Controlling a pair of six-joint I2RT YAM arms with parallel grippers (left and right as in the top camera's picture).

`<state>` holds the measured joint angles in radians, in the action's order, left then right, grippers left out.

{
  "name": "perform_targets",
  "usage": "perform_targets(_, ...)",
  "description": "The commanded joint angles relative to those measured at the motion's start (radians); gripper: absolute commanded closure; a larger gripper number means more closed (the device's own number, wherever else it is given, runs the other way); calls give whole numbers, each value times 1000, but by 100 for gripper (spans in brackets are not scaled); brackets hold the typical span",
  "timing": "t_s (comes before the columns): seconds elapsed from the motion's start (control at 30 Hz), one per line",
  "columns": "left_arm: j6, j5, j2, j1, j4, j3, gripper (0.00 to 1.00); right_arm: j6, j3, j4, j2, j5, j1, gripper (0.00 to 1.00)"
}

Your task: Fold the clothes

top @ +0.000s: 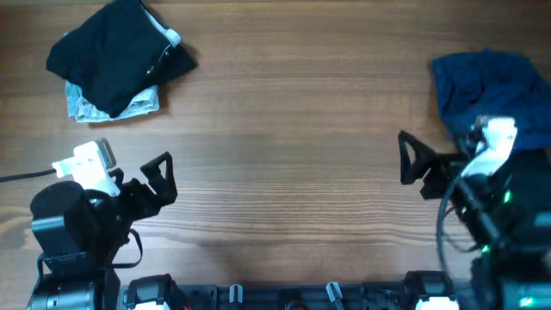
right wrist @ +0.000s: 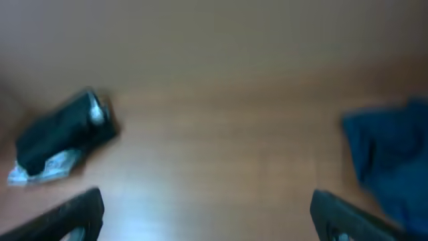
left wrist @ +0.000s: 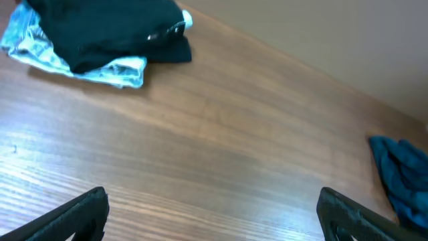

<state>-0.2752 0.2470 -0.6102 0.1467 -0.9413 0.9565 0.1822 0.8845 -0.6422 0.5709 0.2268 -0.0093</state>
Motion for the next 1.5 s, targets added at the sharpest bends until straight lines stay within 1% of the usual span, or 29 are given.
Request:
perform_targets(0.0, -2, 18, 0, 1, -18, -3, 0, 2, -278, 206, -191, -18, 1, 0)
perform_targets(0.03, -2, 18, 0, 1, -18, -3, 0, 5, -338, 270, -229, -18, 1, 0)
perform_targets(0.07, -2, 18, 0, 1, -18, -3, 0, 10, -442, 374, -293, -17, 1, 0)
perform_targets(0.17, -2, 18, 0, 1, -18, -3, 0, 31, -623, 556, -394, -16, 1, 0)
perform_targets(0.3, -2, 18, 0, 1, -18, -3, 0, 32, -766, 753, -466, -17, 1, 0)
perform_targets(0.37, -2, 18, 0, 1, -18, -3, 0, 57, -804, 842, -500, -18, 1, 1)
perform_targets(0.4, -2, 18, 0, 1, -18, -3, 0, 57, -814, 858, -516, -18, 1, 0)
perform_targets(0.5, -2, 18, 0, 1, -18, -3, 0, 56, -853, 869, -568, -17, -5, 0)
perform_targets(0.67, -2, 18, 0, 1, -18, -3, 0, 47, -880, 858, -568, -61, -5, 0)
perform_targets(0.73, -2, 18, 0, 1, -18, -3, 0, 15, -880, 813, -568, -74, -5, 0)
perform_targets(0.87, -2, 18, 0, 1, -18, -3, 0, -72, -880, 650, -568, -74, -5, 0)
perform_targets(1.47, -2, 18, 0, 1, -18, -3, 0, -63, -879, 655, -567, -71, -5, 0)
